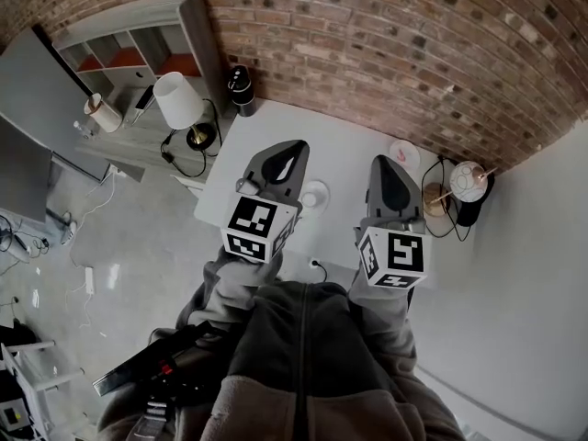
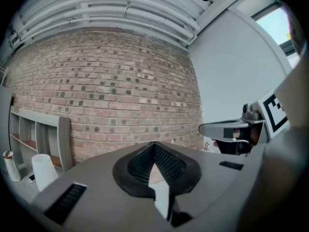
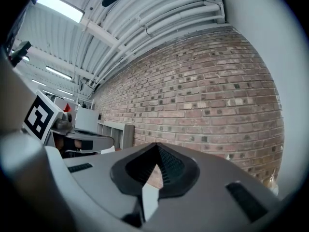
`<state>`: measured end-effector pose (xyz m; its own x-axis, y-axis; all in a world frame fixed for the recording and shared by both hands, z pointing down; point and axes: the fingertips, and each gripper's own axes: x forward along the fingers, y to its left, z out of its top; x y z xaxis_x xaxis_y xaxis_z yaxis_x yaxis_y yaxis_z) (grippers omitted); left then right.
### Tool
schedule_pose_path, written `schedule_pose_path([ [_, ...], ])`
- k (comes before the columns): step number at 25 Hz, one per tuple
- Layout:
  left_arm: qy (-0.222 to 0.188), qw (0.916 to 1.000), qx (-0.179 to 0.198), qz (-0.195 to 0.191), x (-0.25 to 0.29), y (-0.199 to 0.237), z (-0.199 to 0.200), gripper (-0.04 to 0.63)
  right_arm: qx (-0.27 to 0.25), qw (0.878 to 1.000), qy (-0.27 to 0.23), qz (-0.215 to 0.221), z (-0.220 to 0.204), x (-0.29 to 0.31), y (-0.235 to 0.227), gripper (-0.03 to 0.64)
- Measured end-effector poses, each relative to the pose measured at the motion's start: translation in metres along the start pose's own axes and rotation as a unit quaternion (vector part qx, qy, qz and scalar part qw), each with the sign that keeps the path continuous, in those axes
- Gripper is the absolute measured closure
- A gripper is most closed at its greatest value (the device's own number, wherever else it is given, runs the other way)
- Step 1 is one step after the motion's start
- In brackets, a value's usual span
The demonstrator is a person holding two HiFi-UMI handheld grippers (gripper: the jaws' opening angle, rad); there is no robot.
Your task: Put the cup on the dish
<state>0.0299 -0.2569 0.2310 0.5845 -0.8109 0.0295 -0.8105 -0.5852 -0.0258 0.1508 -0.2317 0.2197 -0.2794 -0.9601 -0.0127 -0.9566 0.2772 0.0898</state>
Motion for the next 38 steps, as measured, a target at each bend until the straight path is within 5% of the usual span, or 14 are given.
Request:
schedule_pose_path([
  [14, -0.05, 0.9981, 0.035, 0.009, 0.005, 0.009, 0.046, 0.591, -0.024, 0.998, -0.049, 0.015, 0.042, 0.017, 0.004, 0.615],
  [38, -0.048, 0.9981, 0.036, 0.012, 0.01, 0.009, 0.044, 0.591, -0.03, 0.998, -0.052, 0.016, 0.041, 0.017, 0.0, 0.616],
])
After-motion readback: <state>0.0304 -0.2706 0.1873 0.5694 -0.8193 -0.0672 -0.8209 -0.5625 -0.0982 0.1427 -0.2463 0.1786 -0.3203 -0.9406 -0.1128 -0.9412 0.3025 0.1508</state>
